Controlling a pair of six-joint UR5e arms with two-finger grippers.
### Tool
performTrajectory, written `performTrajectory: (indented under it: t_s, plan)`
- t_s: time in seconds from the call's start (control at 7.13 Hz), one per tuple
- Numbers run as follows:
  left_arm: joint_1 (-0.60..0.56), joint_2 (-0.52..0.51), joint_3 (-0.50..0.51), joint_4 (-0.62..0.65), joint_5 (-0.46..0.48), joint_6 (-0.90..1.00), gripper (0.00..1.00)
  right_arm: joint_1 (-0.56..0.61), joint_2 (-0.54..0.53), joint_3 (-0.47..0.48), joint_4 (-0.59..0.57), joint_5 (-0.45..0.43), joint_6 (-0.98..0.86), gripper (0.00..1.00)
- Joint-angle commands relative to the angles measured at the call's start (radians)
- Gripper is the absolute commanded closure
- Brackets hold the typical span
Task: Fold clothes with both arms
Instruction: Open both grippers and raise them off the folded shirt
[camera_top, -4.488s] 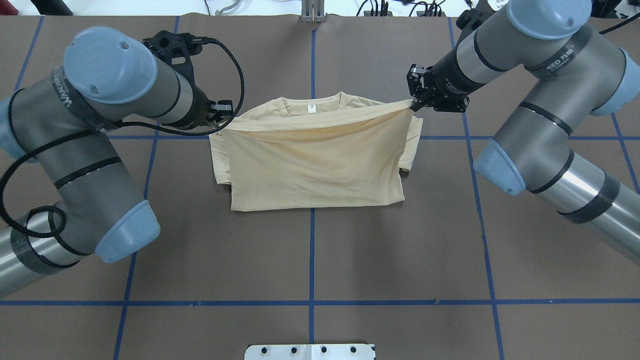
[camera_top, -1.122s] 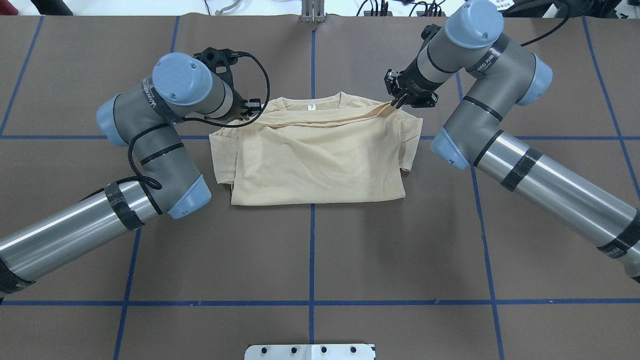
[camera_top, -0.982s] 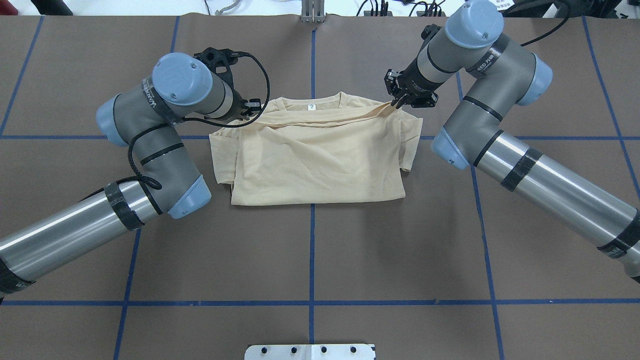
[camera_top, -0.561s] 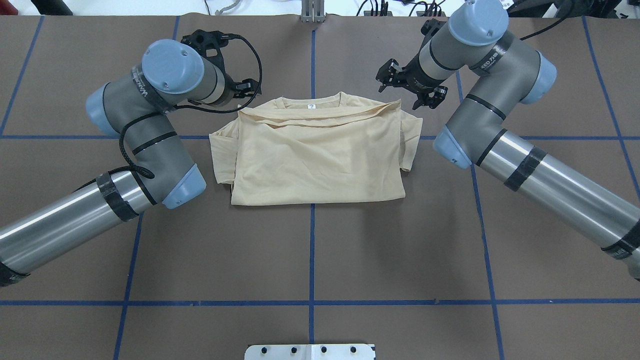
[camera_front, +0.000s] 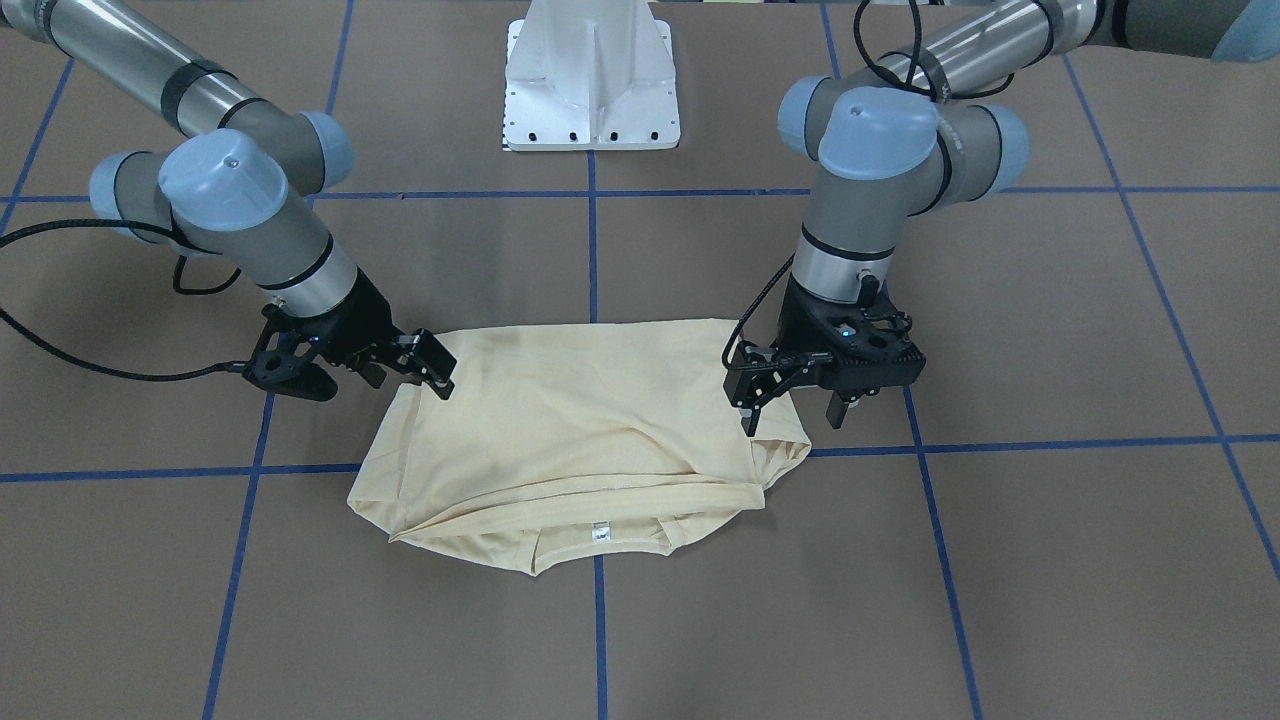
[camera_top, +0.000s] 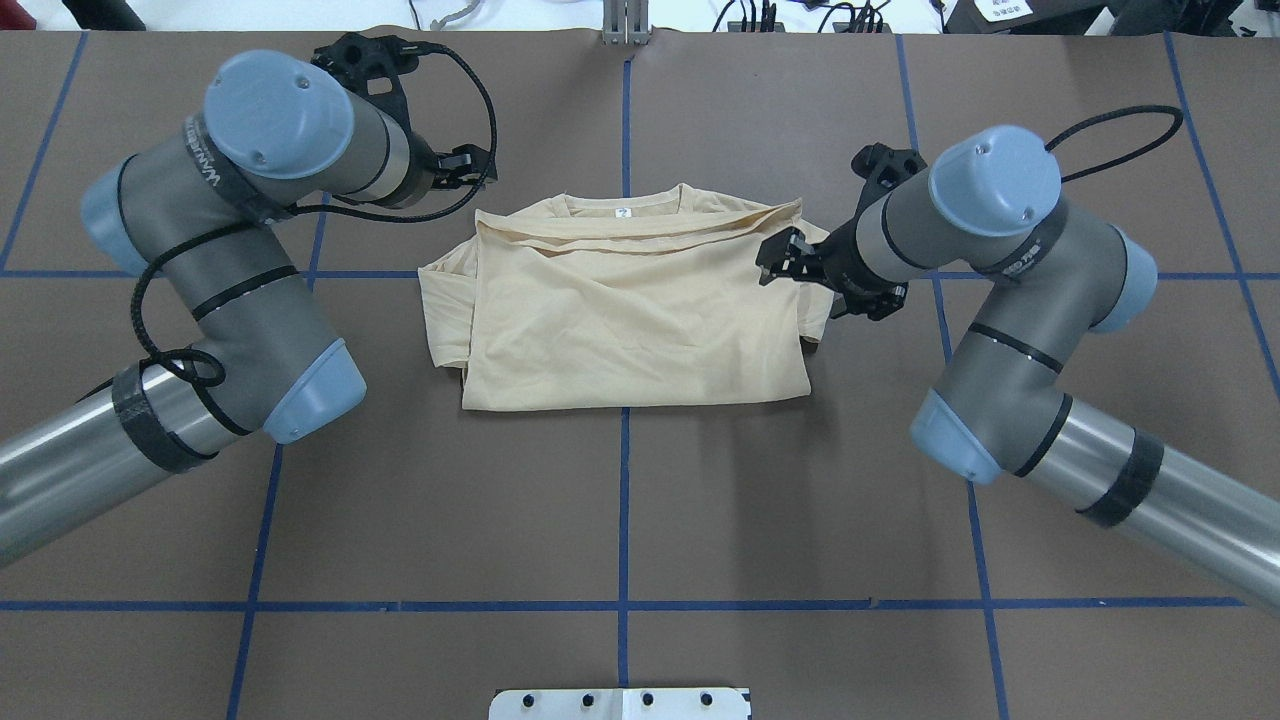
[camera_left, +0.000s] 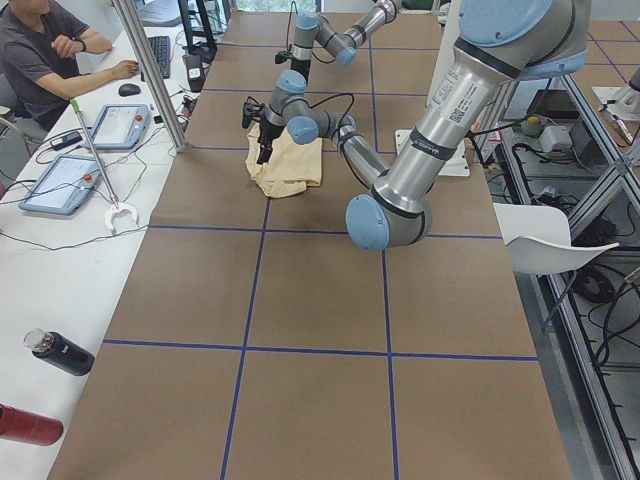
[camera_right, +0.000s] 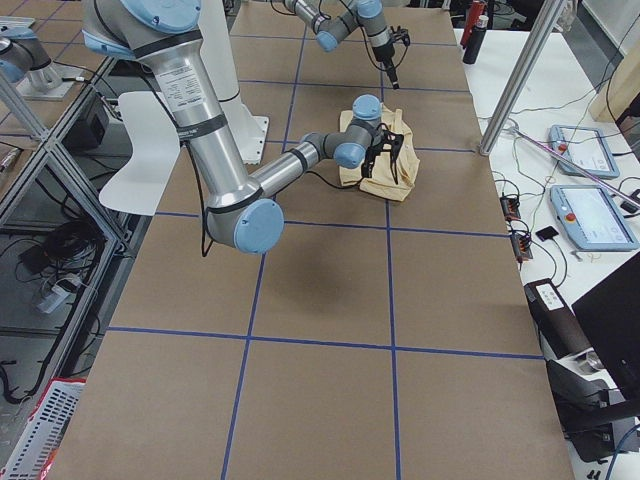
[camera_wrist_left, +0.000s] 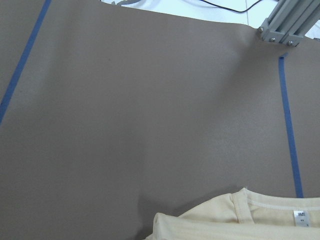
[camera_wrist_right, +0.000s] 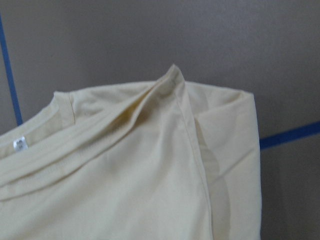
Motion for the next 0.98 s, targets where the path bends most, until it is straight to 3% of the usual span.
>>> performTrajectory:
  t_s: [0.0,0.84]
  plan:
    - [0.001,0.015,-0.050,0.022,0.000,-0.009,0.01,-0.120,-0.048,0.036,-0.011,-0.105,0.049,0.00]
    - [0.010,0.018,-0.048,0.020,0.005,-0.011,0.01,-0.134,-0.056,0.010,-0.012,-0.108,0.050,0.06]
